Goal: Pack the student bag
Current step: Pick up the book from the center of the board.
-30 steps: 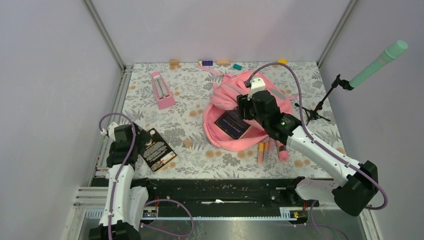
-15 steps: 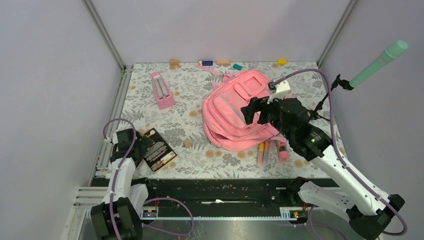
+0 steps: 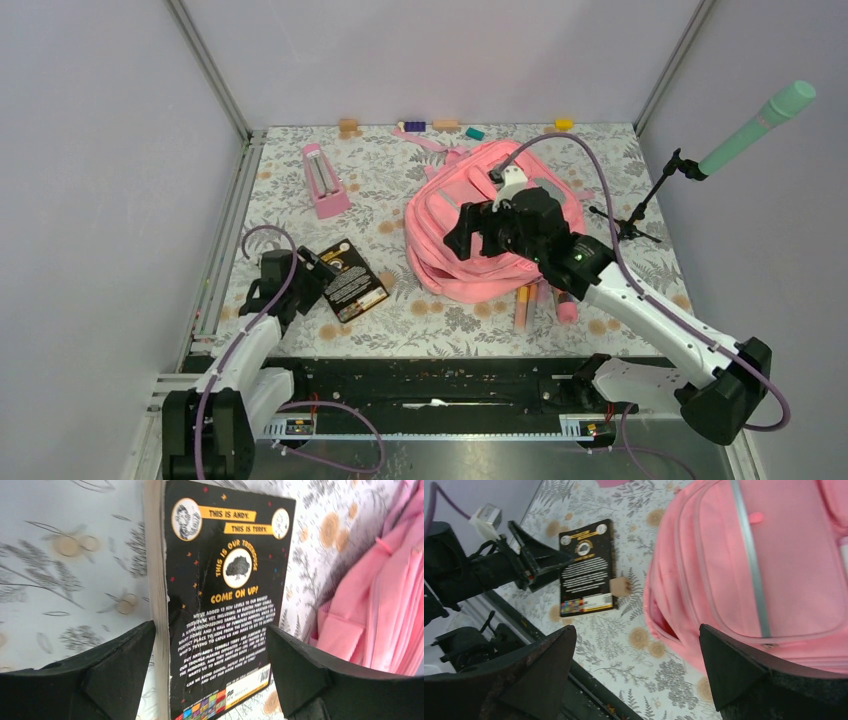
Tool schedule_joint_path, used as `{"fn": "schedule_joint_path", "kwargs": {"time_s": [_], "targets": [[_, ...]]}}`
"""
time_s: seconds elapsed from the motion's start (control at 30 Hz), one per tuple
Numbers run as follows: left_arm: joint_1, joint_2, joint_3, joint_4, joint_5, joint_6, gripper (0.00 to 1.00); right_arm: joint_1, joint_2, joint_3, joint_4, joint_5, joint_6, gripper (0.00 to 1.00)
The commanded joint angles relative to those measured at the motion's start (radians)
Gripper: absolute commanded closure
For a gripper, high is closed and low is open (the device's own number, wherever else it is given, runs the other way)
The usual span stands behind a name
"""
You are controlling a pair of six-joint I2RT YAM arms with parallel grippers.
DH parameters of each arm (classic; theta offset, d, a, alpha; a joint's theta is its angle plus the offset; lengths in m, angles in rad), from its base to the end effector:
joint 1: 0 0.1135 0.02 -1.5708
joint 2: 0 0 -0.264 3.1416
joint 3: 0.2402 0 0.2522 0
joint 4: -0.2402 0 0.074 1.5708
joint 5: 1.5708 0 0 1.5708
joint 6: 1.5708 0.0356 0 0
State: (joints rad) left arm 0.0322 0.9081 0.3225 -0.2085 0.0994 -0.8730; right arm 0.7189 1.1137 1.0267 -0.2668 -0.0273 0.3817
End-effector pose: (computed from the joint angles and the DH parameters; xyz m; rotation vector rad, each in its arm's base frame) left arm 0.1716 0.0020 0.1582 -1.0148 2.1996 -0.5144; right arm 0.1917 0.1690 0.3509 -0.3544 1.9689 0.7521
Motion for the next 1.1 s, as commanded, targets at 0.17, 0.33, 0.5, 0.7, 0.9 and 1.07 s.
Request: {"fn": "schedule_joint_path", "kwargs": {"time_s": [0.17, 0.33, 0.5, 0.7, 0.9, 1.07], "targets": [[-0.101, -0.041, 0.045, 0.016, -0.095, -0.021, 0.13, 0.151, 0.225, 0.095, 0.109, -0.023, 0.070, 0.01], [-0.086, -0.079, 0.007, -0.015, -0.127, -0.021, 0.08, 0.178, 0.423, 0.228, 0.100, -0.069, 0.057, 0.00], [-0.044, -0.081, -0.042, 0.034, -0.072, -0.005, 0.10, 0.180, 0.601, 0.393, 0.034, -0.081, 0.003, 0.01], [-0.032, -0.011, -0.066, 0.137, 0.002, 0.035, 0.29, 0.180, 0.762, 0.535, -0.027, -0.126, -0.016, 0.05], [-0.032, 0.137, -0.065, 0.286, 0.122, 0.035, 0.40, 0.181, 0.892, 0.642, -0.070, -0.139, -0.023, 0.04], [-0.032, 0.156, -0.073, 0.327, 0.133, 0.036, 0.64, 0.180, 0.961, 0.692, -0.096, -0.156, -0.024, 0.05]]}}
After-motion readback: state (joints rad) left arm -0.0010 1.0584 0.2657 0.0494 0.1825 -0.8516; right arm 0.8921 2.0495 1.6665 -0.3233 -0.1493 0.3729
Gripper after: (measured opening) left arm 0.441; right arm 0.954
